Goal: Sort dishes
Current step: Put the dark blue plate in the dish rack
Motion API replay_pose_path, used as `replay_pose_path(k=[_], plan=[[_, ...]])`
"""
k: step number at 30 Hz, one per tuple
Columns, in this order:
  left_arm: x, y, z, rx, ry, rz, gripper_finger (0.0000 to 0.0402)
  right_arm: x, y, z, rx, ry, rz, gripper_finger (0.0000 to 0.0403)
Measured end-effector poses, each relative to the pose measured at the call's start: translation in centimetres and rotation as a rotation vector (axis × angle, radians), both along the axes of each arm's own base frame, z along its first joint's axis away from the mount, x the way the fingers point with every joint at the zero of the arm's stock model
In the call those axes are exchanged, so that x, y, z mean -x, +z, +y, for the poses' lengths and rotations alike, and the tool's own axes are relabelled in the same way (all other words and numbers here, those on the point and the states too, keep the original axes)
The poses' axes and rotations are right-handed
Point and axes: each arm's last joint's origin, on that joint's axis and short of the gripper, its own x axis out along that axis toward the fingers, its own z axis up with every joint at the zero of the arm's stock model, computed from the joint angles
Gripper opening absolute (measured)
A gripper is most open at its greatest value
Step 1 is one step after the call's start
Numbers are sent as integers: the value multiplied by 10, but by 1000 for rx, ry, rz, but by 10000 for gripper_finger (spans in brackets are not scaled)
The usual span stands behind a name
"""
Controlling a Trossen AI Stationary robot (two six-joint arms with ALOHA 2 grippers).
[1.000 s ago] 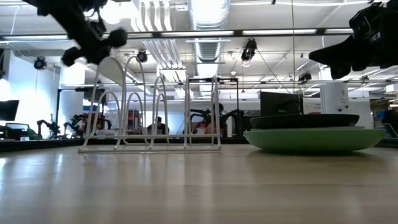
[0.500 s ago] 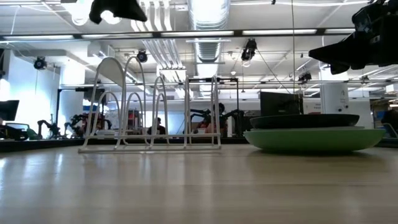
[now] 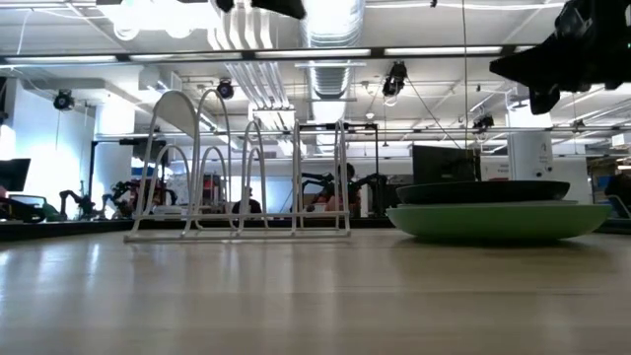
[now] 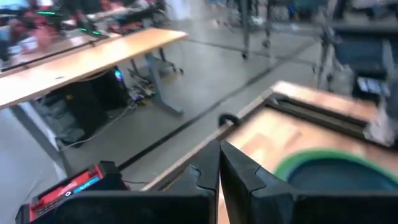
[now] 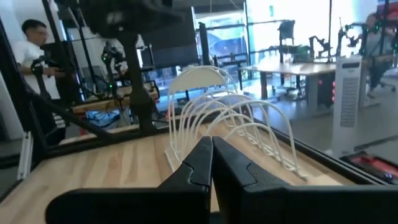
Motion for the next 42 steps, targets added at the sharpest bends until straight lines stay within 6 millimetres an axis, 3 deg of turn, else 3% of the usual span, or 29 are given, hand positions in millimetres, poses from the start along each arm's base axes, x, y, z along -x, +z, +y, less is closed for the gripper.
replay_pose_path(k=[6, 9, 13, 21, 27, 33, 42], plan=[[-40, -32, -19, 4, -49, 88, 0, 17, 23, -3, -73, -59, 124, 0], [-56, -36, -27, 5, -63, 89, 0, 21, 25, -5, -131, -117, 150, 0], [-77, -40, -42, 4, -90, 95, 0, 22, 24, -6, -180, -153, 138, 0], [-107, -58, -73, 24, -188, 127, 0, 18, 2, -6, -295, -211, 201, 0], [-123, -73, -87, 61, -188, 132, 0, 19, 0, -7, -322, -243, 199, 0], [-136, -102, -99, 70, -216, 188, 0, 21, -1, -9, -330, -310, 196, 0], [-140, -111, -91, 335, -135, 27, 0, 25, 9, -11, -295, -395, 156, 0]])
